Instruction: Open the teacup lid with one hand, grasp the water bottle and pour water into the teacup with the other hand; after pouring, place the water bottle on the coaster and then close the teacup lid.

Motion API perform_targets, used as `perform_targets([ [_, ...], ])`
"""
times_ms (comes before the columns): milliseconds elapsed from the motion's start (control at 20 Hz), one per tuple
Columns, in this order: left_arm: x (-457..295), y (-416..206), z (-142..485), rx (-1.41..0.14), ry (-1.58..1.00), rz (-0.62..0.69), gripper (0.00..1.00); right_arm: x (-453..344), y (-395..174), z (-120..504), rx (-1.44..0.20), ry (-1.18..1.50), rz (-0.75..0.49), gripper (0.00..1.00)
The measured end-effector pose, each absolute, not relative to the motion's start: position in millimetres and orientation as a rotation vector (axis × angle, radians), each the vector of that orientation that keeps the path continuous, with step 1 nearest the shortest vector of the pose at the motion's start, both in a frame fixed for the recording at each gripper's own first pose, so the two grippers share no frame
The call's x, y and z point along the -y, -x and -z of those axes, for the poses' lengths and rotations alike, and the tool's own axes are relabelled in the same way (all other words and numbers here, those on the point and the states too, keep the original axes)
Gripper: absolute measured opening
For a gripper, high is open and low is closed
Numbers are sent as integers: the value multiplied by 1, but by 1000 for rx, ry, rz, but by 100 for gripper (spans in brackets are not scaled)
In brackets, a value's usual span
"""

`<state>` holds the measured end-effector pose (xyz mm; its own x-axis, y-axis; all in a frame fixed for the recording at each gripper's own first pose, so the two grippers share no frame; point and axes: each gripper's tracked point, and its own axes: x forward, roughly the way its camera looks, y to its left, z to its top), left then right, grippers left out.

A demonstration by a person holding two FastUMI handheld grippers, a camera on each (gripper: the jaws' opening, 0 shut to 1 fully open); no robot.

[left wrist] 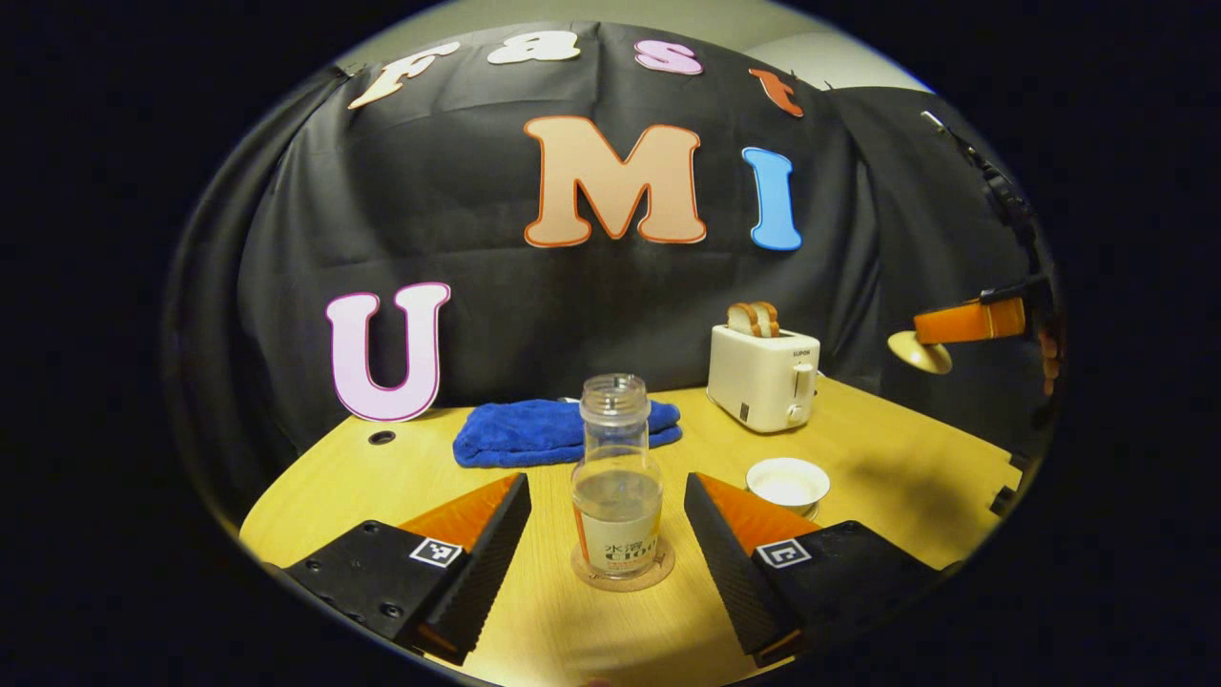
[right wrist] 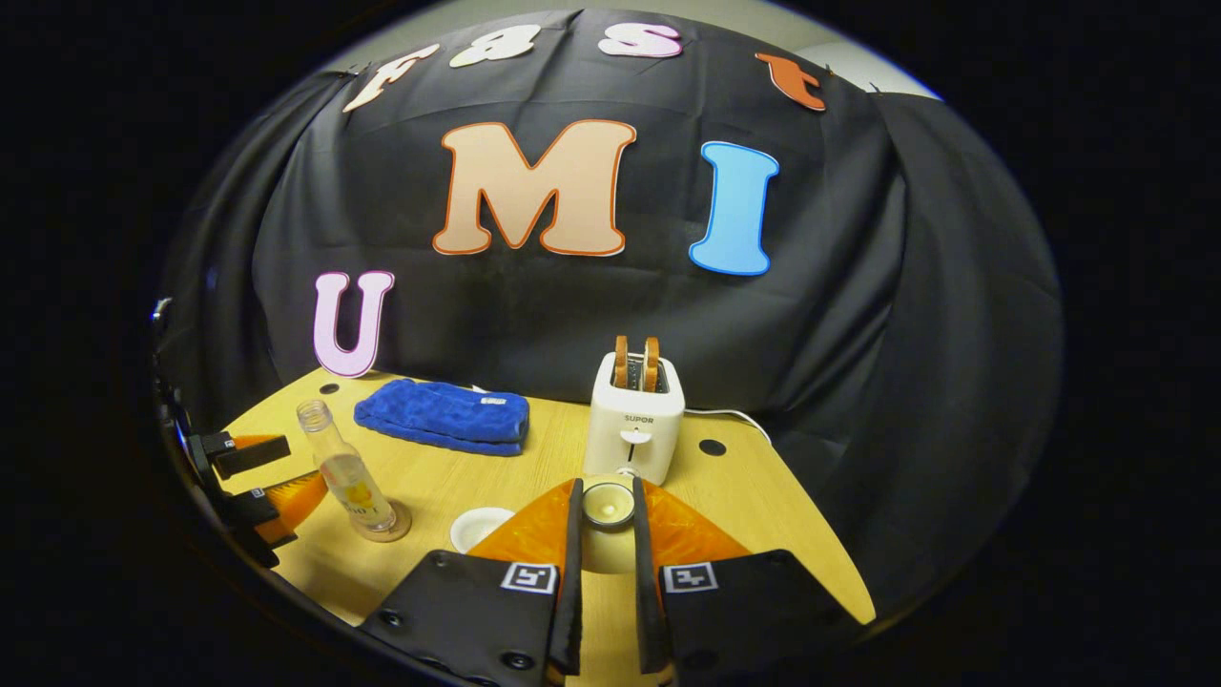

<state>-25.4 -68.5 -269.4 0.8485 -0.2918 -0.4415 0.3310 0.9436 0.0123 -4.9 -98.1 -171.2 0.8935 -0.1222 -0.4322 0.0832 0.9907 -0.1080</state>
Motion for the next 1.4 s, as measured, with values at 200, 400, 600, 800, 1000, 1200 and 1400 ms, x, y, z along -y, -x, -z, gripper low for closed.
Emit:
perform_targets([
  [200, 72, 24, 298, -496, -107, 329, 96, 111, 14, 171, -468, 88, 132, 27],
  [400, 76, 20, 317, -524, -126, 350, 96, 121, 21, 171, -485, 74, 156, 27],
  [600, 78, 11, 327, -532, -144, 355, 96, 123, 27, 171, -492, 82, 165, 26],
  [800, 80, 3, 339, -542, -170, 365, 96, 121, 33, 168, -495, 96, 157, 27],
  [1000, 78, 2, 348, -565, -190, 367, 95, 118, 37, 167, -495, 88, 147, 27],
  [1200, 78, 3, 350, -573, -199, 371, 80, 119, 40, 163, -488, 79, 149, 27],
  [1400, 79, 4, 347, -582, -243, 393, 76, 119, 42, 165, -486, 62, 141, 26],
])
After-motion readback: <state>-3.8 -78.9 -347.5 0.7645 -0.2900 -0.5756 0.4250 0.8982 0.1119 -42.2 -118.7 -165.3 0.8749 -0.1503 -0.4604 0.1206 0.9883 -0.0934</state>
